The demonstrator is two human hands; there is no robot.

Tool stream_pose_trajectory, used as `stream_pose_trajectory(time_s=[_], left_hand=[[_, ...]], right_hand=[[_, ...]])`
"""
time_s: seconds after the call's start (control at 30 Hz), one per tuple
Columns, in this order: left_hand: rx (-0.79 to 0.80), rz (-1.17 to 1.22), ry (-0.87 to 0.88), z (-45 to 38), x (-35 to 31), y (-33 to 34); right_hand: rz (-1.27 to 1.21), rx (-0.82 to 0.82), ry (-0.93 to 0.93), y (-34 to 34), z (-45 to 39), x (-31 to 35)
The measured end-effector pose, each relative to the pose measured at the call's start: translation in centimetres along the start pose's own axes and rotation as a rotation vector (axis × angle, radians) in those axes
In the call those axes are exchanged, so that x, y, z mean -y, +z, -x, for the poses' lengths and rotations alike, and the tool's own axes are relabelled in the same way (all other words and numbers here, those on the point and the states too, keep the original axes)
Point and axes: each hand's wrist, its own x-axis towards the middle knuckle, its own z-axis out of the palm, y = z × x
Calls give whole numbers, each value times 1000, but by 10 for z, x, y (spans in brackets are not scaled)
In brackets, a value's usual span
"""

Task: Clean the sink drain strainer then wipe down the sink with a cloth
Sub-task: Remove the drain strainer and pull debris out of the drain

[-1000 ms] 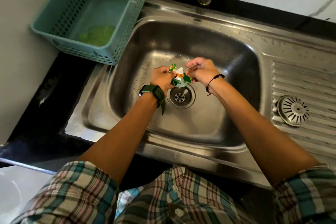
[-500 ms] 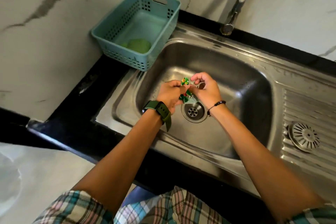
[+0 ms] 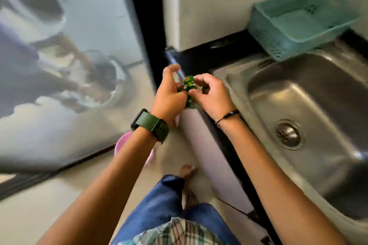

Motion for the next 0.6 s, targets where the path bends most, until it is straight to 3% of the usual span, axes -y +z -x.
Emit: stream_pose_trajectory(time_s=[0.1,0.23,0.4,0.6], left_hand=[[-88,-84,-96,19,29,-59],[-49,-134,-225,26,76,-130],[-168,119,-512,-5,183,-185],[-452,394,-805,-34,374,-216]], right_hand=[[-30,210,47,63,7,5],[-23,429,121,150,12,-3],[70,467,200,259,6,-62],[73,475,511,392,1,-213]])
